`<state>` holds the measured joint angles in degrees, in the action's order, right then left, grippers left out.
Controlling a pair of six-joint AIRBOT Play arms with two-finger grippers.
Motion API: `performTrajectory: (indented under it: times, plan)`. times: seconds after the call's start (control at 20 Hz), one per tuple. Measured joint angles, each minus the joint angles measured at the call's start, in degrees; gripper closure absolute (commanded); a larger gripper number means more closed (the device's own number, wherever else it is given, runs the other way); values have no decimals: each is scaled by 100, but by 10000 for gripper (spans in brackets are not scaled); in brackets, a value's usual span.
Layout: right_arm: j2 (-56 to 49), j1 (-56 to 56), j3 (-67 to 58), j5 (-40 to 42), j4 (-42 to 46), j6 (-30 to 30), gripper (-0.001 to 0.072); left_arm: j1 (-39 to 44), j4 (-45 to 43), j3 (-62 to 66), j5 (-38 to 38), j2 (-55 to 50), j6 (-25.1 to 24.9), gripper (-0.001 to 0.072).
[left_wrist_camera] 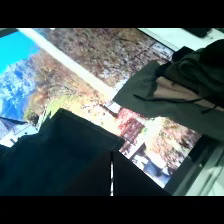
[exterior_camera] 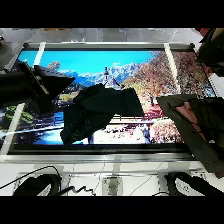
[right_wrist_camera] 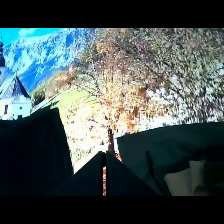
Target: Fold the clothes and pants, and hang the long-sleeved shirts on hangers.
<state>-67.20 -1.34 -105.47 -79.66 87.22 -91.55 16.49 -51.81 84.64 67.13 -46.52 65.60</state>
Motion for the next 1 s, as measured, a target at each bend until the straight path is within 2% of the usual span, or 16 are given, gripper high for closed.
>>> performTrajectory:
  times: [0.35, 0.45, 0.6, 0.7, 0.8, 0.9, 0.95, 1.0]
  plan:
    - [-4, 2, 890, -378, -846, 503, 673, 0, -514, -2, 966, -234, 35, 683]
    - [-4, 2, 1202, -426, -990, 610, 673, -11, -1279, -15, 1141, -334, 94, 683]
    - [-4, 2, 1513, -479, -1163, 824, 673, -299, -2863, -363, 1300, -455, 306, 684]
    - [-4, 2, 1606, -509, -1252, 966, 673, -791, -3344, -1012, 1370, -485, 326, 685]
    - [-4, 2, 1655, -516, -1316, 1060, 673, -1453, -3244, -1910, 1329, -492, 199, 684]
    - [-4, 2, 1681, -531, -1342, 1110, 673, -2192, -2559, -2872, 1064, -487, -33, 683]
    - [-4, 2, 1687, -531, -1355, 1130, 673, -2570, -2138, -3335, 879, -483, -170, 629]
    - [-4, 2, 1692, -533, -1368, 1143, 673, -2900, -1768, -3727, 678, -481, -286, 339]
